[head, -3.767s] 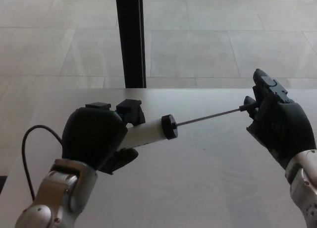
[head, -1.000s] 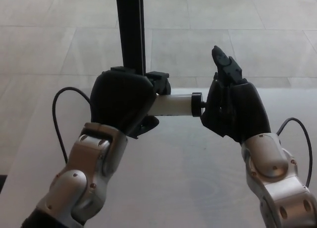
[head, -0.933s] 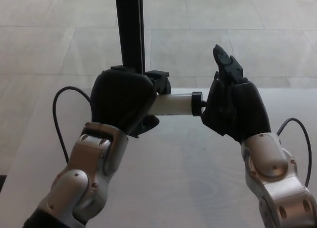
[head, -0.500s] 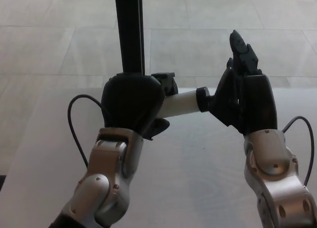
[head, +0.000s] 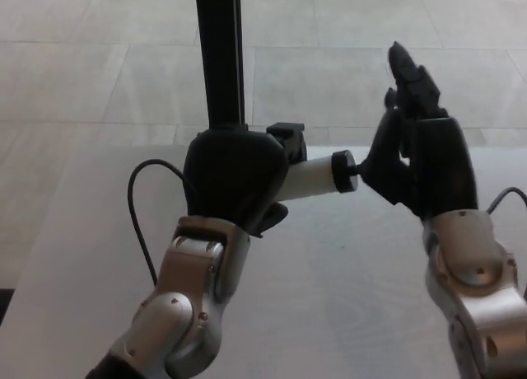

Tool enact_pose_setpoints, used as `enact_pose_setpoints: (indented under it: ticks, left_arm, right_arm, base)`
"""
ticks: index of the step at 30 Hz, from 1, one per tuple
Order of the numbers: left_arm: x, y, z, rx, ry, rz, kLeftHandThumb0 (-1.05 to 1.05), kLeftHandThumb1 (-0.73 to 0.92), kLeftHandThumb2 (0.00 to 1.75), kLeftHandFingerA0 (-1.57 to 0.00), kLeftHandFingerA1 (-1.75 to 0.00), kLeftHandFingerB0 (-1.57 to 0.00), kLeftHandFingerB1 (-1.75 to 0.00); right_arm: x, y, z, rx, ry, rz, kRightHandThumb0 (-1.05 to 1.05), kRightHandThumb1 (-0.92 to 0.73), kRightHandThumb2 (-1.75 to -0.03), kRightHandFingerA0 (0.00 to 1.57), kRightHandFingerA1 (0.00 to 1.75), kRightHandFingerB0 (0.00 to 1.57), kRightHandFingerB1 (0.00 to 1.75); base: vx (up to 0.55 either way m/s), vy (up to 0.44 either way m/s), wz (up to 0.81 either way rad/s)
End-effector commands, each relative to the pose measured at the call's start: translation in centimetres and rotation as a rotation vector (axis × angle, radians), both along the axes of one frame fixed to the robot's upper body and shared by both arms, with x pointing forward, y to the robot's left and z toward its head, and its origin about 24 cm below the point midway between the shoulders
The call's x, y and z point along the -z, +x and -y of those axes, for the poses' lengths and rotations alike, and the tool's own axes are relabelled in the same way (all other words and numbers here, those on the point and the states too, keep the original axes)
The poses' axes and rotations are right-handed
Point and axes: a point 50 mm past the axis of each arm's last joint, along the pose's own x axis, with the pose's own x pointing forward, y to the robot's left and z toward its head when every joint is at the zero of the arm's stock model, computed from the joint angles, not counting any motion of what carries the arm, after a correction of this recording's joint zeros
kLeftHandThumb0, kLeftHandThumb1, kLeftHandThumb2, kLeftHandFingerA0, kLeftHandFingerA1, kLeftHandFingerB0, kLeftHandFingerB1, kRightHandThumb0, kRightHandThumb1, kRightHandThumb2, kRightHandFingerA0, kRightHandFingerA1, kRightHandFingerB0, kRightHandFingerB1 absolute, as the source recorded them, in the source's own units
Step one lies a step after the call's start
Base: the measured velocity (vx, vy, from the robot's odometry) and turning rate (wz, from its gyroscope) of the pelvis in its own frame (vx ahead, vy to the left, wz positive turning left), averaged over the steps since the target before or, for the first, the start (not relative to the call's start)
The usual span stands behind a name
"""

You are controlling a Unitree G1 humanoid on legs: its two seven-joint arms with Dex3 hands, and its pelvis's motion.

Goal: The robot uses its left hand to lift the air pump kept on the middle of the desk and use the right hand to compress the handle

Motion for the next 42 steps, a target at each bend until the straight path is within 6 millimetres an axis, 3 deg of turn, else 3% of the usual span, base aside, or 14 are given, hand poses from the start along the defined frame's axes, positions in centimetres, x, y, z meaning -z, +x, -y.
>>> enact_pose_setpoints:
  ticks: [1, 2, 3, 7, 8, 9, 11, 14, 20, 23, 25, 28, 34, 42]
  left_arm:
    - [2.5, -0.4, -3.1, -0.044, 0.106, -0.079, -0.21, 0.63, 0.91, -0.85, -1.74, -0.72, -1.39]
    - [2.9, -0.5, -3.6, -0.052, 0.126, -0.092, -0.16, 0.64, 0.87, -0.97, -1.75, -0.69, -1.4]
    - [3.6, -0.7, -4.6, -0.064, 0.162, -0.114, -0.22, 0.67, 0.84, -0.83, -1.74, -0.69, -1.45]
    - [4.9, -1.2, -6.6, -0.072, 0.156, -0.153, -0.21, 0.62, 0.93, -0.89, -1.75, -0.73, -1.45]
    - [5.2, -1.4, -7.0, -0.064, 0.156, -0.148, -0.2, 0.62, 0.94, -0.88, -1.75, -0.72, -1.47]
    - [5.6, -1.6, -7.3, -0.065, 0.154, -0.167, -0.21, 0.64, 0.94, -0.89, -1.75, -0.73, -1.43]
    - [6.4, -1.8, -7.9, -0.078, 0.168, -0.251, -0.22, 0.68, 0.98, -0.92, -1.75, -0.75, -1.35]
    - [7.2, -1.9, -7.8, -0.105, 0.192, -0.321, -0.23, 0.63, 0.96, -0.9, -1.71, -0.85, -0.98]
    - [7.9, -1.7, -7.3, -0.124, 0.216, -0.374, -0.27, 0.7, 0.91, -0.87, -1.75, -0.79, -1.08]
    - [7.9, -1.4, -6.3, -0.113, 0.195, -0.418, -0.19, 0.67, 0.95, -0.87, -1.75, -0.73, -1.21]
    - [7.7, -1.3, -5.8, -0.11, 0.24, -0.43, -0.19, 0.6, 0.8, -0.84, -1.7, -0.62, -0.69]
    - [7.3, -0.9, -5.4, -0.122, 0.272, -0.512, -0.22, 0.61, 0.74, -0.8, -1.73, -0.41, -0.55]
    - [5.5, -0.3, -5.8, -0.121, 0.128, -0.736, -0.84, 0.47, 0.87, 0.0, -0.15, 0.0, 0.0]
    - [3.2, 0.1, -6.9, -0.082, 0.099, -0.845, -1.05, 0.68, 0.63, 0.0, 0.0, 0.0, 0.0]
  right_arm:
    - [-1.2, -0.7, 6.0, 0.101, -0.028, -0.013, -0.98, -0.86, -1.25, 0.0, 0.13, 0.11, 0.19]
    - [-1.4, -0.9, 7.3, 0.118, -0.039, -0.011, -0.97, -0.92, -0.79, 0.0, 0.18, 0.05, 0.27]
    - [-1.8, -1.3, 9.3, 0.151, -0.052, -0.003, -0.97, -0.87, -1.24, 0.0, 0.18, 0.07, 0.26]
    - [-2.0, -2.2, 12.0, 0.205, -0.043, -0.004, -0.93, -0.86, -1.23, 0.0, 0.22, 0.05, 0.28]
    - [-2.1, -2.5, 12.8, 0.223, -0.04, -0.002, -0.86, -0.92, -0.82, 0.0, 0.3, 0.09, 0.3]
    - [-2.3, -2.8, 13.6, 0.247, -0.041, 0.003, -0.89, -0.85, -1.23, 0.0, 0.25, 0.14, 0.34]
    - [-2.5, -3.6, 14.8, 0.294, -0.02, -0.005, -0.86, -0.92, -0.82, 0.0, 0.36, 0.12, 0.32]
    - [-2.8, -4.3, 15.5, 0.331, -0.019, 0.005, -0.9, -0.82, -1.21, 0.03, 0.37, 0.13, 0.4]
    - [-2.7, -4.4, 15.4, 0.339, -0.023, 0.006, -0.82, -0.79, -1.17, 0.03, 0.43, 0.13, 0.47]
    - [-2.3, -4.4, 15.1, 0.326, -0.021, -0.005, -0.84, -0.92, -0.8, 0.05, 0.41, 0.19, 0.36]
    - [-2.2, -4.2, 14.9, 0.319, -0.021, -0.01, -0.87, -0.92, -0.8, 0.05, 0.41, 0.22, 0.37]
    - [-2.1, -4.0, 14.6, 0.314, -0.025, -0.015, -0.86, -0.92, -0.8, 0.05, 0.41, 0.21, 0.36]
    - [-1.9, -3.9, 14.7, 0.319, -0.026, -0.026, -0.89, -0.92, -0.82, 0.06, 0.42, 0.22, 0.38]
    - [-1.7, -4.0, 14.9, 0.32, -0.031, -0.033, -0.84, -0.92, -0.8, 0.05, 0.42, 0.18, 0.36]
  base:
    - [0.0, 0.0, 0.0]
    - [0.0, 0.0, 0.0]
    - [0.0, 0.0, 0.0]
    - [0.0, 0.0, 0.0]
    - [0.0, 0.0, 0.0]
    - [0.0, 0.0, 0.0]
    - [0.0, 0.0, 0.0]
    - [0.0, 0.0, 0.0]
    - [0.0, 0.0, 0.0]
    - [0.0, 0.0, 0.0]
    - [0.0, 0.0, 0.0]
    - [0.0, 0.0, 0.0]
    - [0.0, 0.0, 0.0]
    - [0.0, 0.0, 0.0]
